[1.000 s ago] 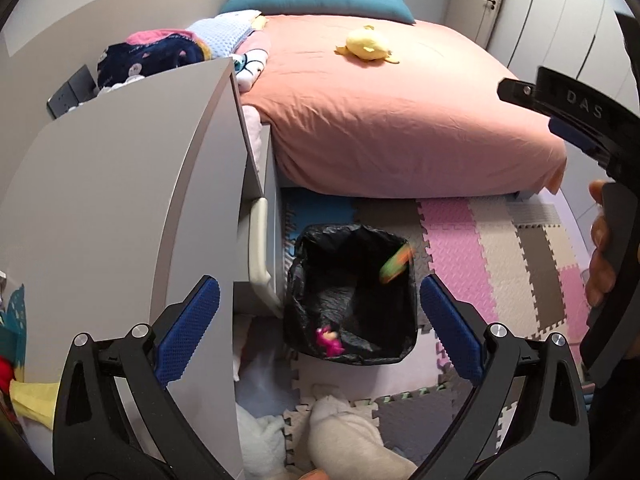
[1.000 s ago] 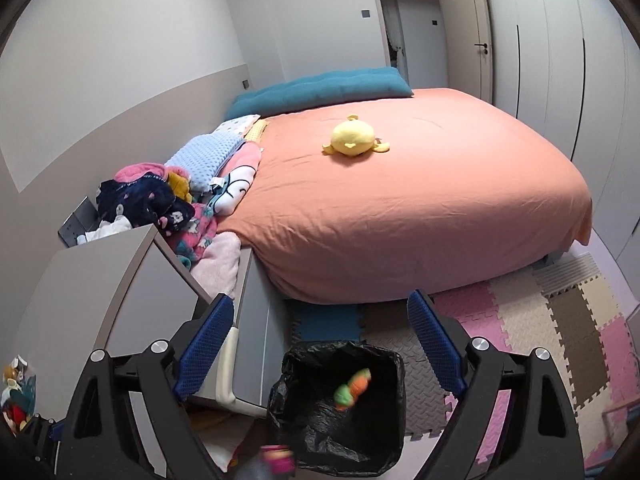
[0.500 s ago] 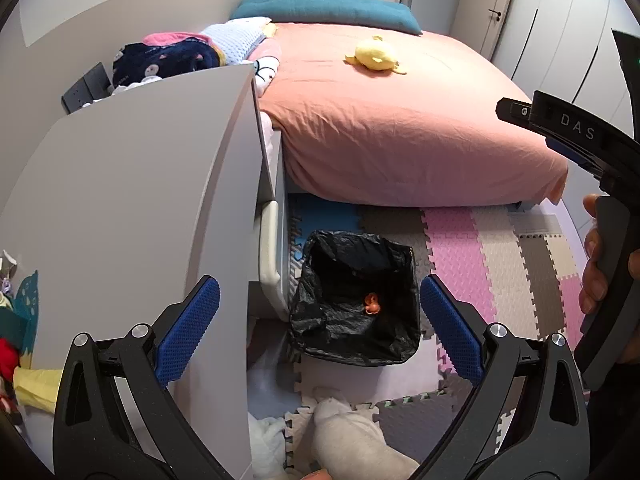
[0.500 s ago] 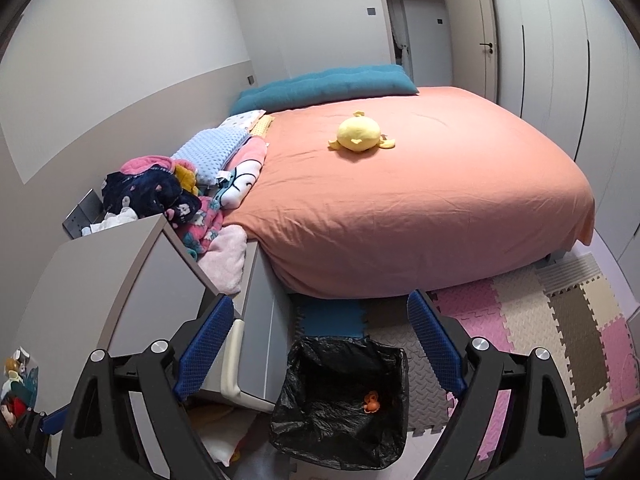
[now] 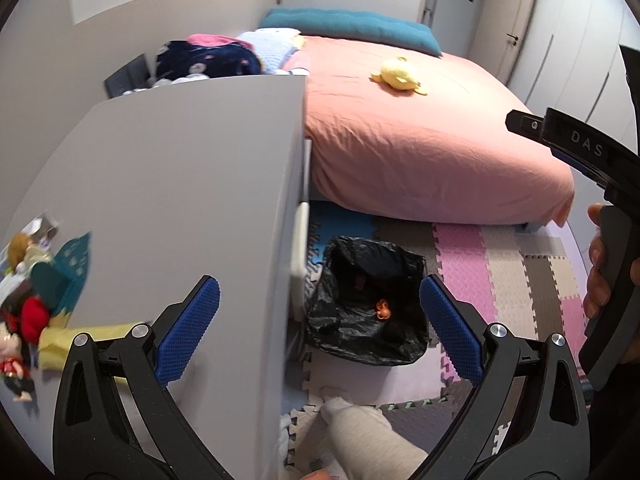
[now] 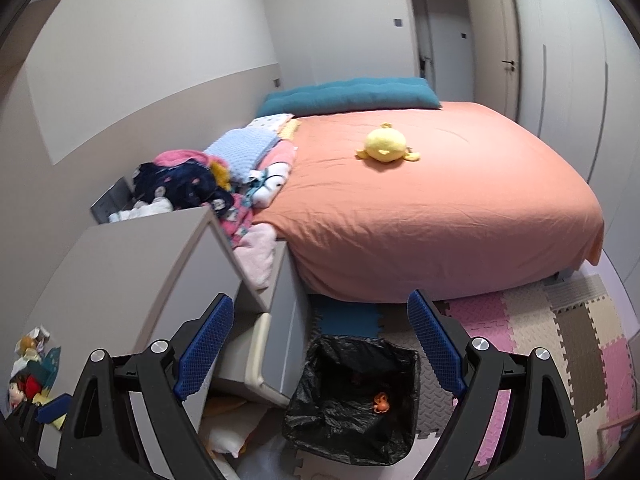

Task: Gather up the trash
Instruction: 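Move both open tools back from the bin toward the table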

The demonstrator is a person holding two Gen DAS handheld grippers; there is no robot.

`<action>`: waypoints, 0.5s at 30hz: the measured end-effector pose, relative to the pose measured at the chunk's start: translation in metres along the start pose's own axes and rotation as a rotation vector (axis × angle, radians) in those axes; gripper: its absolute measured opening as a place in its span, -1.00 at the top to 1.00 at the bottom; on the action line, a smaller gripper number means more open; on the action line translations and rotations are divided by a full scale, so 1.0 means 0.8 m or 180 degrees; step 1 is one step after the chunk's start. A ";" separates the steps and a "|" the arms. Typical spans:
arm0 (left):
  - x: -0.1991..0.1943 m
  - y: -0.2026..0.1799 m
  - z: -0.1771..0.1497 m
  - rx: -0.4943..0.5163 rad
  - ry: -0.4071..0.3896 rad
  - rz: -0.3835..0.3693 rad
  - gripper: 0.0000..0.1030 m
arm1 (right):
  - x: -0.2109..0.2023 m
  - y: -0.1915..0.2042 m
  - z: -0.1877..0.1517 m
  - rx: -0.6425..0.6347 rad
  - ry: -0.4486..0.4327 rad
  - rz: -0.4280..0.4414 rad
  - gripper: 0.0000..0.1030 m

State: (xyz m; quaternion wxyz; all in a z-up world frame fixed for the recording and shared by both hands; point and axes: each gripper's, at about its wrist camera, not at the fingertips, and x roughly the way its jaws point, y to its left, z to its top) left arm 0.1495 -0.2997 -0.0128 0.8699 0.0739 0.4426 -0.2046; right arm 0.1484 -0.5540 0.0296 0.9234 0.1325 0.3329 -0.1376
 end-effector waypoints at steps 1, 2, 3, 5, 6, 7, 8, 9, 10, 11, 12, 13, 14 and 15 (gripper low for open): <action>-0.004 0.007 -0.003 -0.0025 -0.0009 0.0026 -0.88 | -0.002 0.008 -0.002 -0.0030 0.0002 0.0026 -0.72; -0.009 0.015 -0.006 -0.0056 -0.0019 0.0053 -0.88 | -0.005 0.019 -0.005 -0.0070 0.0007 0.0059 -0.72; -0.014 0.023 -0.009 -0.0084 -0.0026 0.0072 -0.88 | -0.006 0.025 -0.007 -0.0095 0.0013 0.0083 -0.72; -0.023 0.037 -0.016 -0.0141 -0.0047 0.0125 -0.88 | -0.009 0.046 -0.014 -0.0170 0.0036 0.0150 -0.72; -0.027 0.044 -0.018 -0.0168 -0.0058 0.0144 -0.88 | -0.011 0.054 -0.017 -0.0205 0.0045 0.0169 -0.72; -0.031 0.051 -0.021 -0.0194 -0.0068 0.0161 -0.88 | -0.012 0.064 -0.020 -0.0250 0.0057 0.0193 -0.72; -0.036 0.060 -0.025 -0.0229 -0.0081 0.0194 -0.88 | -0.013 0.072 -0.022 -0.0283 0.0065 0.0209 -0.72; -0.040 0.065 -0.027 -0.0246 -0.0088 0.0215 -0.88 | -0.014 0.085 -0.026 -0.0338 0.0077 0.0239 -0.72; -0.044 0.071 -0.030 -0.0268 -0.0098 0.0241 -0.88 | -0.014 0.094 -0.028 -0.0366 0.0084 0.0259 -0.72; -0.049 0.080 -0.034 -0.0299 -0.0110 0.0271 -0.88 | -0.015 0.102 -0.031 -0.0397 0.0092 0.0285 -0.72; -0.053 0.086 -0.037 -0.0325 -0.0119 0.0292 -0.88 | -0.016 0.114 -0.034 -0.0439 0.0101 0.0330 -0.72; -0.056 0.092 -0.039 -0.0353 -0.0129 0.0313 -0.88 | -0.017 0.121 -0.036 -0.0460 0.0104 0.0352 -0.72; -0.061 0.100 -0.043 -0.0391 -0.0138 0.0340 -0.88 | -0.017 0.129 -0.039 -0.0485 0.0110 0.0382 -0.72; -0.064 0.107 -0.046 -0.0423 -0.0147 0.0364 -0.88 | -0.018 0.140 -0.042 -0.0524 0.0124 0.0433 -0.72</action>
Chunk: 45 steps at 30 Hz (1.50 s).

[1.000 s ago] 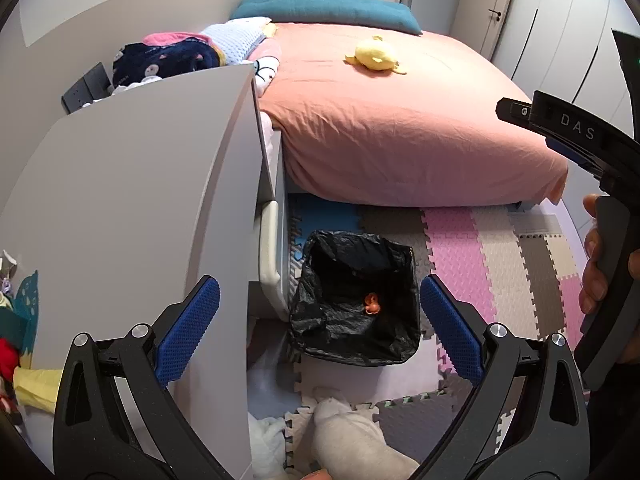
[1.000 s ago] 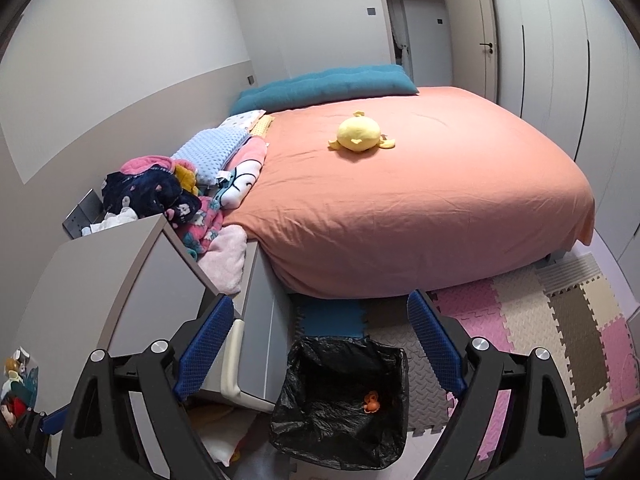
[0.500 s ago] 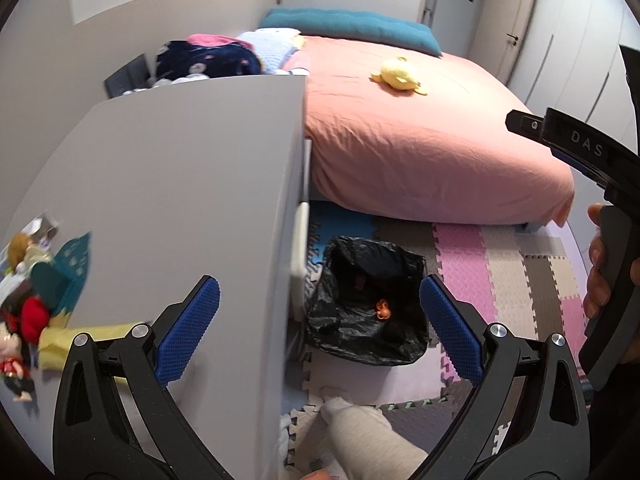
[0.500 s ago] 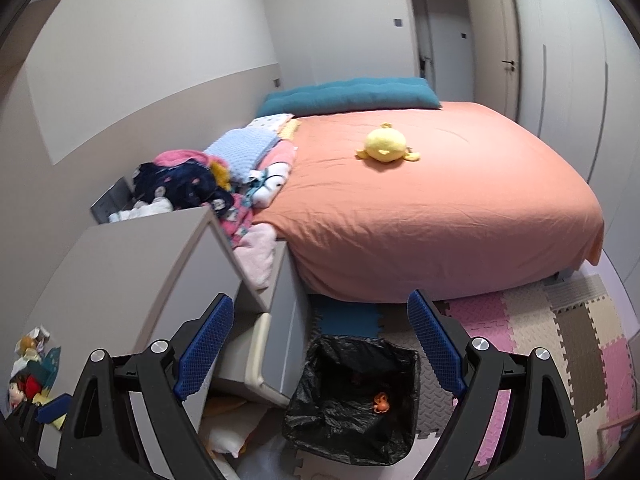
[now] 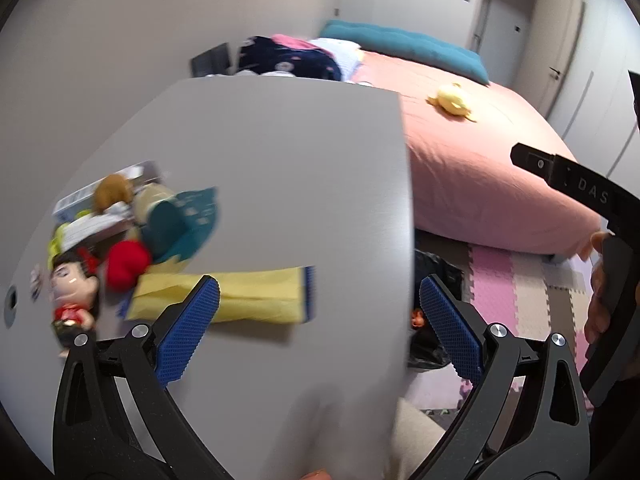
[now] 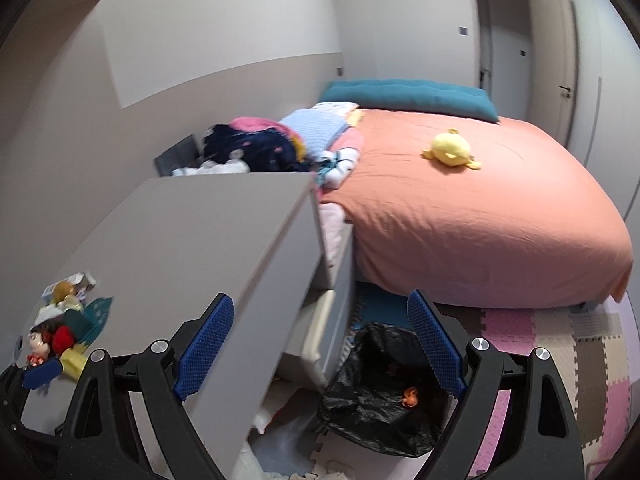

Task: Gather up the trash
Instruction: 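Move both open tools back from the bin toward the table, then grasp the doll with the left tool while the right tool grasps the yellow wrapper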

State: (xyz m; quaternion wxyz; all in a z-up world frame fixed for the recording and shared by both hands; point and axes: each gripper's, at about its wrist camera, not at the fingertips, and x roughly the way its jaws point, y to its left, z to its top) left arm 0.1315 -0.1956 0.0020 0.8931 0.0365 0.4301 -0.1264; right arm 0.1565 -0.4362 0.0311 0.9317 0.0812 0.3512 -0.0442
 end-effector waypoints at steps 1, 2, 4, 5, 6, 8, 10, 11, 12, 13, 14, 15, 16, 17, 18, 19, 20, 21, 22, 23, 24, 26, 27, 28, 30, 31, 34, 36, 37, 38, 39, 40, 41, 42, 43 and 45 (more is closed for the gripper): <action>-0.003 0.009 -0.002 -0.0043 -0.0008 0.0029 -0.88 | 0.001 0.007 -0.002 -0.0022 0.0006 0.0025 -0.72; -0.006 0.015 -0.005 -0.0073 -0.0012 0.0050 -0.88 | 0.001 0.016 -0.003 -0.0054 0.0015 0.0055 -0.72; -0.011 0.032 -0.010 -0.0129 -0.0016 0.0099 -0.88 | 0.003 0.036 -0.007 -0.0129 0.0041 0.0124 -0.72; -0.014 0.041 -0.013 -0.0164 -0.0023 0.0136 -0.88 | 0.004 0.044 -0.009 -0.0161 0.0053 0.0154 -0.72; -0.017 0.049 -0.015 -0.0199 -0.0032 0.0168 -0.88 | 0.006 0.054 -0.011 -0.0201 0.0068 0.0193 -0.72; -0.021 0.063 -0.020 -0.0262 -0.0042 0.0217 -0.88 | 0.007 0.071 -0.015 -0.0266 0.0094 0.0265 -0.72; -0.025 0.079 -0.022 -0.0323 -0.0054 0.0258 -0.88 | 0.007 0.084 -0.018 -0.0320 0.0113 0.0331 -0.72; -0.028 0.088 -0.023 -0.0359 -0.0066 0.0293 -0.88 | 0.007 0.091 -0.019 -0.0356 0.0119 0.0365 -0.72; -0.030 0.095 -0.025 -0.0389 -0.0080 0.0330 -0.88 | 0.006 0.100 -0.021 -0.0413 0.0123 0.0409 -0.72; -0.032 0.105 -0.026 -0.0425 -0.0097 0.0380 -0.88 | 0.005 0.108 -0.022 -0.0464 0.0127 0.0458 -0.72; -0.034 0.112 -0.028 -0.0458 -0.0102 0.0409 -0.88 | 0.004 0.114 -0.023 -0.0510 0.0135 0.0513 -0.72; -0.035 0.121 -0.030 -0.0509 -0.0110 0.0447 -0.88 | 0.004 0.123 -0.025 -0.0574 0.0149 0.0606 -0.72; -0.036 0.128 -0.031 -0.0551 -0.0112 0.0471 -0.88 | 0.004 0.130 -0.027 -0.0626 0.0159 0.0676 -0.72; -0.036 0.141 -0.033 -0.0626 -0.0111 0.0503 -0.88 | 0.004 0.141 -0.030 -0.0712 0.0175 0.0767 -0.72; -0.035 0.149 -0.034 -0.0678 -0.0109 0.0528 -0.88 | 0.004 0.149 -0.032 -0.0775 0.0184 0.0818 -0.72; -0.034 0.155 -0.036 -0.0720 -0.0103 0.0553 -0.88 | 0.005 0.159 -0.036 -0.0854 0.0199 0.0872 -0.72; -0.032 0.166 -0.037 -0.0776 -0.0092 0.0593 -0.88 | 0.005 0.165 -0.038 -0.0916 0.0213 0.0910 -0.72; -0.029 0.174 -0.038 -0.0820 -0.0080 0.0620 -0.88 | 0.007 0.176 -0.043 -0.1010 0.0238 0.0963 -0.72; -0.026 0.180 -0.039 -0.0851 -0.0066 0.0635 -0.88 | 0.007 0.183 -0.047 -0.1080 0.0258 0.1003 -0.72; -0.023 0.187 -0.040 -0.0893 -0.0040 0.0655 -0.88 | 0.009 0.191 -0.051 -0.1145 0.0279 0.1039 -0.72; -0.020 0.193 -0.042 -0.0917 -0.0016 0.0665 -0.88 | 0.011 0.202 -0.056 -0.1239 0.0316 0.1091 -0.72; -0.012 0.200 -0.043 -0.0942 0.0017 0.0677 -0.88 | 0.015 0.214 -0.062 -0.1345 0.0358 0.1142 -0.72; -0.008 0.203 -0.043 -0.0951 0.0039 0.0682 -0.88 | 0.016 0.222 -0.067 -0.1421 0.0378 0.1171 -0.72; -0.004 0.206 -0.043 -0.0959 0.0059 0.0687 -0.88 | 0.017 0.228 -0.070 -0.1482 0.0393 0.1186 -0.72; 0.006 0.214 -0.041 -0.0973 0.0094 0.0698 -0.88 | 0.019 0.240 -0.076 -0.1584 0.0423 0.1217 -0.72; 0.010 0.217 -0.040 -0.0986 0.0110 0.0697 -0.88 | 0.020 0.244 -0.079 -0.1615 0.0435 0.1234 -0.72; 0.020 0.226 -0.040 -0.1039 0.0152 0.0698 -0.88 | 0.025 0.253 -0.085 -0.1684 0.0489 0.1274 -0.72; 0.025 0.230 -0.040 -0.1050 0.0164 0.0723 -0.88 | 0.030 0.261 -0.088 -0.1726 0.0520 0.1290 -0.72; 0.027 0.232 -0.040 -0.1050 0.0170 0.0736 -0.88 | 0.033 0.262 -0.088 -0.1746 0.0536 0.1297 -0.72; 0.027 0.233 -0.041 -0.1051 0.0174 0.0739 -0.86 | 0.036 0.265 -0.090 -0.1772 0.0558 0.1309 -0.72; 0.028 0.234 -0.042 -0.1049 0.0176 0.0743 -0.81 | 0.037 0.267 -0.091 -0.1790 0.0573 0.1320 -0.72; 0.027 0.234 -0.045 -0.1046 0.0182 0.0740 -0.77 | 0.039 0.270 -0.092 -0.1809 0.0588 0.1331 -0.72; 0.028 0.235 -0.046 -0.1050 0.0198 0.0725 -0.64 | 0.041 0.272 -0.093 -0.1827 0.0602 0.1339 -0.72; 0.028 0.237 -0.047 -0.1055 0.0207 0.0716 -0.54 | 0.045 0.275 -0.095 -0.1854 0.0619 0.1347 -0.72; 0.028 0.237 -0.047 -0.1033 0.0188 0.0750 -0.52 | 0.047 0.278 -0.096 -0.1871 0.0630 0.1353 -0.72; 0.026 0.236 -0.048 -0.1003 0.0195 0.0769 -0.30 | 0.052 0.284 -0.098 -0.1911 0.0663 0.1373 -0.72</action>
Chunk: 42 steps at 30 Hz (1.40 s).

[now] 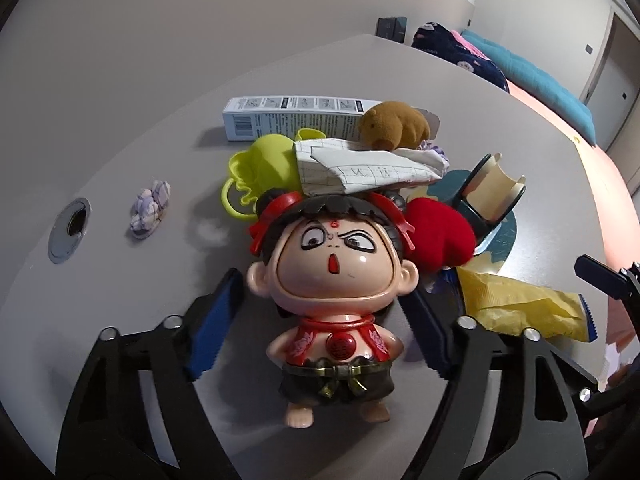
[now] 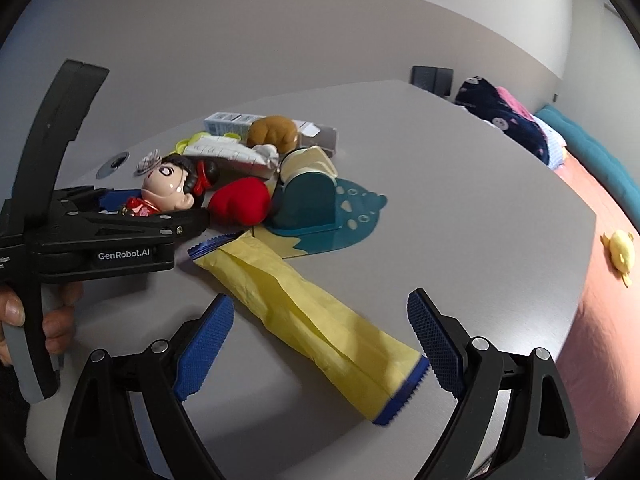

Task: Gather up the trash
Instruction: 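Grasp the doll with the left tool while the right tool grasps the yellow wrapper, then carry the doll and yellow wrapper over the bin and release both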

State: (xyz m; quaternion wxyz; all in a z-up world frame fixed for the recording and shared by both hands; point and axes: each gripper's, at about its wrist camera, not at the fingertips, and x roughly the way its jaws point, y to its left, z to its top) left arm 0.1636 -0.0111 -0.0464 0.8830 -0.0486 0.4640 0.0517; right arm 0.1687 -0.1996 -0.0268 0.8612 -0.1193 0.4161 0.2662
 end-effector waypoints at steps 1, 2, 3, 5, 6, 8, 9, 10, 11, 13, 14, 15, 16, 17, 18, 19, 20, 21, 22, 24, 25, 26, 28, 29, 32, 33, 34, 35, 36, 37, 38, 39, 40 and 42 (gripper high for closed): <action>-0.001 0.000 -0.001 0.0014 -0.0008 0.0013 -0.26 | 0.003 0.002 0.001 -0.0018 0.0016 0.0008 -0.72; -0.003 0.001 -0.002 0.0023 -0.0014 0.0003 -0.21 | 0.005 0.003 0.001 -0.0038 0.0030 0.0019 -0.72; -0.003 0.002 -0.002 0.0017 -0.0018 -0.0014 -0.20 | 0.007 0.006 0.001 -0.0063 0.0045 0.0039 -0.72; -0.004 0.003 -0.004 0.0023 -0.0033 -0.0019 -0.20 | 0.011 0.008 0.002 -0.0108 0.0070 0.0066 -0.72; -0.005 0.004 -0.006 0.0021 -0.0038 -0.0019 -0.19 | 0.013 0.011 0.002 -0.0135 0.0098 0.0073 -0.72; -0.006 0.004 -0.008 0.0017 -0.0029 -0.0027 -0.19 | 0.018 0.015 0.000 -0.0168 0.0154 0.0076 -0.72; -0.007 0.005 -0.010 0.0024 -0.0020 -0.0035 -0.19 | 0.020 0.016 -0.001 -0.0185 0.0178 0.0080 -0.72; -0.009 0.006 -0.013 0.0022 -0.0013 -0.0043 -0.19 | 0.021 0.017 -0.002 -0.0196 0.0184 0.0104 -0.70; -0.012 0.007 -0.016 0.0017 0.0000 -0.0052 -0.19 | 0.021 0.017 -0.002 -0.0189 0.0186 0.0139 -0.61; -0.015 0.009 -0.021 0.0010 0.0026 -0.0066 -0.19 | 0.018 0.019 -0.002 -0.0205 0.0190 0.0181 -0.39; -0.018 0.011 -0.025 0.0003 0.0039 -0.0055 -0.19 | 0.017 0.021 -0.002 -0.0210 0.0194 0.0196 -0.21; -0.020 0.013 -0.027 -0.0004 0.0044 -0.0049 -0.19 | 0.015 0.021 -0.002 -0.0214 0.0197 0.0201 -0.09; -0.022 0.015 -0.030 -0.0012 0.0046 -0.0052 -0.19 | 0.014 0.022 -0.003 -0.0220 0.0206 0.0209 -0.05; -0.024 0.017 -0.033 -0.0021 0.0045 -0.0051 -0.19 | 0.013 0.023 -0.004 -0.0223 0.0208 0.0210 0.05; -0.027 0.018 -0.035 -0.0027 0.0040 -0.0043 -0.19 | 0.011 0.024 -0.005 -0.0216 0.0211 0.0215 0.17; -0.029 0.020 -0.037 -0.0030 0.0033 -0.0033 -0.19 | 0.009 0.024 -0.006 -0.0203 0.0215 0.0223 0.22; -0.032 0.020 -0.039 -0.0033 0.0028 -0.0025 -0.19 | 0.006 0.023 -0.008 -0.0174 0.0218 0.0237 0.27; -0.033 0.020 -0.039 -0.0035 0.0022 -0.0019 -0.19 | 0.005 0.022 -0.009 -0.0150 0.0223 0.0256 0.33; -0.037 0.021 -0.041 -0.0037 0.0010 -0.0014 -0.19 | 0.003 0.021 -0.009 -0.0133 0.0222 0.0267 0.38; -0.046 0.023 -0.046 -0.0035 -0.0021 -0.0003 -0.19 | -0.004 0.018 -0.011 -0.0076 0.0206 0.0273 0.49; -0.052 0.023 -0.047 -0.0034 -0.0042 -0.0003 -0.19 | -0.007 0.017 -0.012 -0.0059 0.0195 0.0273 0.50; -0.055 0.021 -0.047 -0.0031 -0.0058 -0.0004 -0.19 | -0.012 0.016 -0.014 -0.0034 0.0171 0.0268 0.51; -0.064 0.020 -0.049 -0.0014 -0.0093 -0.0010 -0.19 | -0.020 0.013 -0.015 0.0011 0.0129 0.0251 0.52; -0.069 0.019 -0.049 -0.0007 -0.0116 -0.0015 -0.19 | -0.027 0.010 -0.017 0.0048 0.0091 0.0255 0.52; -0.083 0.012 -0.048 0.0023 -0.0170 -0.0048 -0.19 | -0.044 0.001 -0.017 0.0130 -0.0001 0.0233 0.52; -0.087 0.010 -0.048 0.0033 -0.0185 -0.0059 -0.19 | -0.052 -0.004 -0.017 0.0164 -0.0041 0.0219 0.52; -0.089 0.006 -0.047 0.0046 -0.0197 -0.0067 -0.19 | -0.057 -0.008 -0.016 0.0188 -0.0070 0.0202 0.52; -0.092 0.002 -0.044 0.0063 -0.0209 -0.0083 -0.19 | -0.063 -0.013 -0.016 0.0215 -0.0098 0.0184 0.52; -0.095 -0.002 -0.044 0.0081 -0.0221 -0.0106 -0.19 | -0.070 -0.020 -0.017 0.0250 -0.0129 0.0164 0.52; -0.098 -0.007 -0.043 0.0098 -0.0232 -0.0122 -0.19 | -0.076 -0.026 -0.017 0.0279 -0.0152 0.0145 0.52; -0.101 -0.013 -0.041 0.0123 -0.0244 -0.0141 -0.19 | -0.084 -0.035 -0.017 0.0320 -0.0188 0.0110 0.52; -0.104 -0.020 -0.041 0.0152 -0.0254 -0.0157 -0.19 | -0.090 -0.041 -0.018 0.0344 -0.0208 0.0092 0.52; -0.104 -0.027 -0.039 0.0178 -0.0261 -0.0174 -0.19 | -0.097 -0.049 -0.019 0.0380 -0.0236 0.0066 0.52; -0.107 -0.042 -0.037 0.0305 -0.0357 -0.0213 -0.19 | -0.106 -0.062 -0.019 0.0434 -0.0271 0.0033 0.52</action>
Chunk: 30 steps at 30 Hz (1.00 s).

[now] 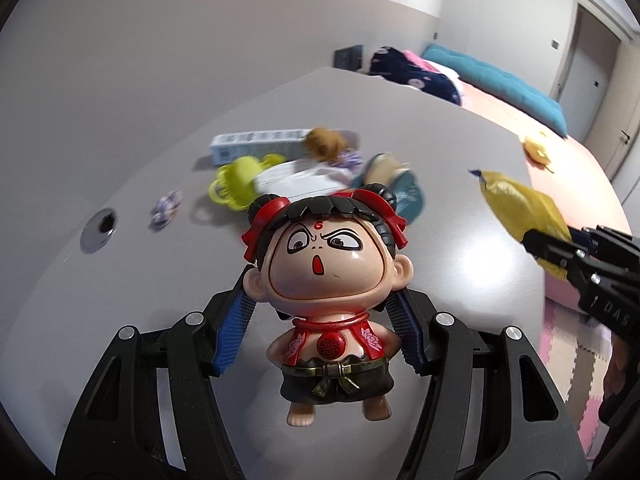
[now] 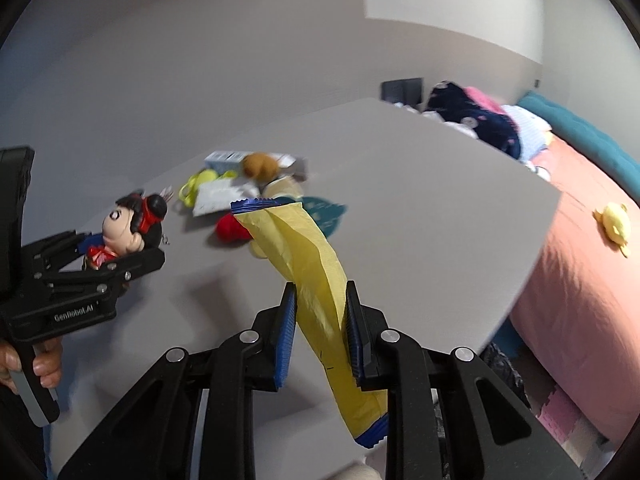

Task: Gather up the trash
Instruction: 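Carry the doll and yellow wrapper over the bin and release both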

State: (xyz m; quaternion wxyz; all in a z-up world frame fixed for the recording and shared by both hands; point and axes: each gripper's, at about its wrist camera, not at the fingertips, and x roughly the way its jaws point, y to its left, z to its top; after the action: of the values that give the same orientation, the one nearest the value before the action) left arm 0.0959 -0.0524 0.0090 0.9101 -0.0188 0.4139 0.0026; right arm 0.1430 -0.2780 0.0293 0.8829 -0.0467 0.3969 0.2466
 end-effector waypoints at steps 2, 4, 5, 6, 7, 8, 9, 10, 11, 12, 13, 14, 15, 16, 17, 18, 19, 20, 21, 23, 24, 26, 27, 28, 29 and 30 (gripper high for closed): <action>0.001 -0.017 0.003 0.0063 -0.0008 -0.0049 -0.19 | -0.010 -0.014 0.000 0.0055 -0.0042 -0.0052 0.52; 0.004 -0.032 0.006 0.0118 -0.0005 -0.0088 -0.19 | -0.019 -0.029 -0.001 0.0111 -0.0078 -0.0101 0.52; 0.007 -0.041 0.008 0.0154 0.0002 -0.0114 -0.19 | -0.023 -0.037 -0.001 0.0145 -0.0096 -0.0126 0.52; 0.009 -0.048 0.010 0.0181 0.0008 -0.0134 -0.19 | -0.027 -0.045 -0.002 0.0175 -0.0113 -0.0149 0.52; 0.011 -0.056 0.012 0.0208 0.0014 -0.0155 -0.19 | -0.031 -0.053 -0.003 0.0208 -0.0129 -0.0175 0.52; 0.013 -0.066 0.014 0.0241 0.0019 -0.0184 -0.19 | -0.036 -0.064 -0.004 0.0253 -0.0146 -0.0213 0.52; 0.016 -0.074 0.017 0.0269 0.0024 -0.0210 -0.19 | -0.039 -0.072 -0.006 0.0289 -0.0155 -0.0240 0.52; 0.018 -0.083 0.019 0.0297 0.0031 -0.0240 -0.19 | -0.043 -0.079 -0.008 0.0315 -0.0163 -0.0258 0.52; 0.021 -0.094 0.022 0.0330 0.0044 -0.0276 -0.19 | -0.047 -0.087 -0.010 0.0348 -0.0174 -0.0285 0.52; 0.024 -0.104 0.024 0.0367 0.0053 -0.0302 -0.19 | -0.052 -0.099 -0.012 0.0397 -0.0190 -0.0325 0.52; 0.027 -0.117 0.026 0.0424 0.0062 -0.0329 -0.19 | -0.056 -0.110 -0.014 0.0441 -0.0204 -0.0358 0.52; 0.030 -0.128 0.028 0.0467 0.0071 -0.0352 -0.19 | -0.061 -0.121 -0.017 0.0489 -0.0218 -0.0390 0.52; 0.032 -0.137 0.030 0.0507 0.0081 -0.0380 -0.19 | -0.064 -0.126 -0.019 0.0520 -0.0228 -0.0407 0.52; 0.035 -0.150 0.031 0.0561 0.0093 -0.0417 -0.19 | -0.069 -0.137 -0.022 0.0572 -0.0243 -0.0437 0.52; 0.037 -0.160 0.033 0.0600 0.0100 -0.0440 -0.19 | -0.074 -0.150 -0.025 0.0634 -0.0257 -0.0471 0.52; 0.039 -0.169 0.034 0.0641 0.0107 -0.0465 -0.19 | -0.078 -0.156 -0.028 0.0670 -0.0268 -0.0493 0.52; 0.041 -0.179 0.035 0.0682 0.0114 -0.0487 -0.19 | -0.083 -0.167 -0.031 0.0721 -0.0281 -0.0532 0.52; 0.044 -0.191 0.037 0.0738 0.0125 -0.0513 -0.19 | -0.086 -0.174 -0.033 0.0751 -0.0290 -0.0555 0.52; 0.046 -0.200 0.037 0.0779 0.0131 -0.0530 -0.19 | -0.091 -0.186 -0.036 0.0801 -0.0304 -0.0593 0.52; 0.050 -0.221 0.040 0.0866 0.0153 -0.0575 -0.19 | -0.101 -0.205 -0.043 0.0892 -0.0331 -0.0656 0.52; 0.052 -0.231 0.041 0.0906 0.0163 -0.0600 -0.19 | -0.104 -0.212 -0.046 0.0928 -0.0339 -0.0679 0.52; 0.053 -0.249 0.043 0.0986 0.0171 -0.0650 -0.19 | -0.114 -0.233 -0.053 0.1039 -0.0372 -0.0741 0.52; 0.054 -0.258 0.043 0.1022 0.0176 -0.0678 -0.19 | -0.119 -0.241 -0.058 0.1089 -0.0387 -0.0765 0.52; 0.055 -0.266 0.044 0.1061 0.0183 -0.0705 -0.19 | -0.120 -0.246 -0.059 0.1121 -0.0394 -0.0781 0.52; 0.055 -0.279 0.043 0.1114 0.0195 -0.0737 -0.19 | -0.124 -0.256 -0.063 0.1180 -0.0405 -0.0810 0.52; 0.056 -0.287 0.042 0.1153 0.0206 -0.0760 -0.19 | -0.128 -0.265 -0.068 0.1240 -0.0415 -0.0838 0.52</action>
State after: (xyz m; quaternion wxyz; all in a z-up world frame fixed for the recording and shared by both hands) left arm 0.1554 -0.2812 0.0052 0.8788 0.0961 0.4314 -0.1802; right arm 0.1483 -0.5194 0.0423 0.9235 0.0891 0.3696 0.0507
